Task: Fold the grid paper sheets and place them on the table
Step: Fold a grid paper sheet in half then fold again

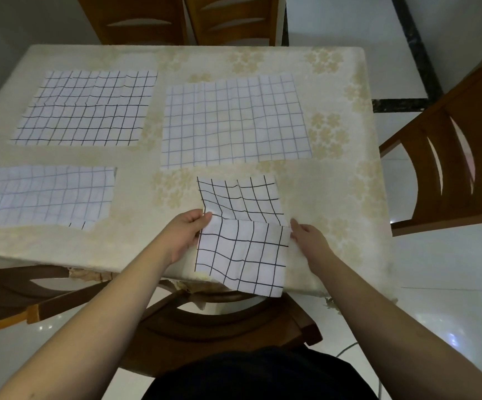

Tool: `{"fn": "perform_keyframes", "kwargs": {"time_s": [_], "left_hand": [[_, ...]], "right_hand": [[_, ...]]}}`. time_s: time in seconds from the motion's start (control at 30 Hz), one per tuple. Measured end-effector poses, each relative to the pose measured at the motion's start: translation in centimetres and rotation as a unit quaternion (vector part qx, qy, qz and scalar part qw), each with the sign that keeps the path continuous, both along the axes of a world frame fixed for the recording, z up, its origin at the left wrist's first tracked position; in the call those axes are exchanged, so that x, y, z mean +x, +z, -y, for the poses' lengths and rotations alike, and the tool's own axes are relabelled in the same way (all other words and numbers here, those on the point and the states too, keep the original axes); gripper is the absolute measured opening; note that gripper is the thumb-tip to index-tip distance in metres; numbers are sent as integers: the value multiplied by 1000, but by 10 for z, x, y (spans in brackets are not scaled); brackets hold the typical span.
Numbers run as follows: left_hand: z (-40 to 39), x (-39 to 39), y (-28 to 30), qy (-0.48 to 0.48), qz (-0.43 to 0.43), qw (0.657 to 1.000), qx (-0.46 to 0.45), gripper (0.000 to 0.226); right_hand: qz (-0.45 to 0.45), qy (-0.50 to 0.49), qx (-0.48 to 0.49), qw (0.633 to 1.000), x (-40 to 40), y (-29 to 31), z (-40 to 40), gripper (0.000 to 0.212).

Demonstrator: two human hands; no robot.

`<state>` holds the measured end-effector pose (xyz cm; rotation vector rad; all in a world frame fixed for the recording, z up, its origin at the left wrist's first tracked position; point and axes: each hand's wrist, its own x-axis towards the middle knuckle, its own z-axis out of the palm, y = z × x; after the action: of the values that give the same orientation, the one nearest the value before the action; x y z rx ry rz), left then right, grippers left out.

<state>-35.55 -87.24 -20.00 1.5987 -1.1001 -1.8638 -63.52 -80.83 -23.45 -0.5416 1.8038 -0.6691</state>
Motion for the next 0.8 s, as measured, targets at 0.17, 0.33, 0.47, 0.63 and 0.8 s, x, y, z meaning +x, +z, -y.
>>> {"fn": "perform_keyframes", "kwargs": {"time_s": [0.17,0.33,0.47,0.63,0.8], "left_hand": [[7,10,9,-17,-9,999,-31,69],[8,14,24,27,-3,997,-73,31],[5,5,28,74,1,992,-103,21],[12,2,35,97,40,984,-146,9],[30,5,54,82,112,967,-216,6]], "right_hand": [[91,-23,-56,994,7,5,0,51],[127,-60,-152,978,-1,18,-4,28],[90,-70,-222,968,-8,36,-4,19],[0,-3,-265,964,-18,57,-1,17],[-162,72,-290,940,-19,78,9,14]]}}
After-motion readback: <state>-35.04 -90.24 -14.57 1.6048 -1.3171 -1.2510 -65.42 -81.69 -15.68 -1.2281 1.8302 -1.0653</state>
